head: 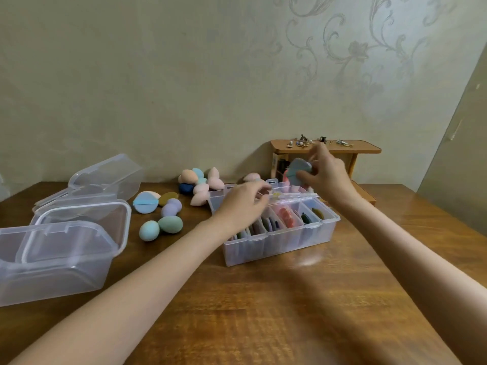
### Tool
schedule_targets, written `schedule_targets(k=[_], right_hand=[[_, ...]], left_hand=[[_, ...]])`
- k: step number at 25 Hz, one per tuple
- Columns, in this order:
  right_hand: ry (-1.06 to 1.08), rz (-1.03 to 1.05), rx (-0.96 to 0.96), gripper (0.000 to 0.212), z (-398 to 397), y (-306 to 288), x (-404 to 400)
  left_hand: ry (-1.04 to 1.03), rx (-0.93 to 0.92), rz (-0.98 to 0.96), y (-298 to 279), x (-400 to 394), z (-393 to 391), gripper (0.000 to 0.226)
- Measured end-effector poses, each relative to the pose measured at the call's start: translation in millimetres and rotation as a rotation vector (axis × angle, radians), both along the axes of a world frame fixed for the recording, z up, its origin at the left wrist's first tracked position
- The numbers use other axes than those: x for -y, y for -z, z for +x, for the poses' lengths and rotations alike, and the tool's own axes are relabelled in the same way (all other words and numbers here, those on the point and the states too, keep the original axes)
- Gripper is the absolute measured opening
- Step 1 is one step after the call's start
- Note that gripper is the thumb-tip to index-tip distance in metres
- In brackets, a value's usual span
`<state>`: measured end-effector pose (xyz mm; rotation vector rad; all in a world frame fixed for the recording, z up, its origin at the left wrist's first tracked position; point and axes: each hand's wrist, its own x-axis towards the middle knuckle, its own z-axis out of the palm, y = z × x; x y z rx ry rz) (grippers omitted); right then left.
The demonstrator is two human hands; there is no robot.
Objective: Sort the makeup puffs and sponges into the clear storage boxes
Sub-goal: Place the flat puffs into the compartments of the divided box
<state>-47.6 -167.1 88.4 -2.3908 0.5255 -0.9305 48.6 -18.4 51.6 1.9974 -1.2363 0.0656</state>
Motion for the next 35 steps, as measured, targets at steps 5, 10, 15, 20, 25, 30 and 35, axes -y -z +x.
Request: schedule_targets(k=[5,10,15,20,25,30,35], right_hand=[[0.175,-0.184,-0.286,0.025,-20.5,18.8,42.0],[0.123,-0.276,-0.379,0.025,-26.7,26.4,42.4],[0.148,-0.354,-0.364,0.022,-27.9,34.0,40.6],[0.216,-0.442,-0.365,0.026,-24.1,36.8,34.1],[0.307,-0.541,-0.418,0.041,-20.1,39.0,22.1],[0.292,-0.517,-0.428,0.043,-18.4,39.8,24.3],[0.286,-0.361,-0.34,0.023,-19.5,45.3,31.8]], left_hand=[[0.275,0.235,0.296,11.7,47.9,-21.2,0.033],[0.259,0.373,0.534,23.2,78.4,-21.5,0.044],[0.246,0.437,0.598,24.3,87.6,-16.8,0.058],[0.228,0.481,0.638,22.9,92.2,-19.6,0.064],[0.173,0.274,0.571,22.0,100.0,-18.6,0.062],[0.171,0.279,0.526,23.7,102.5,-21.5,0.064],[0.185,0.517,0.544,18.2,101.3,-18.0,0.061]])
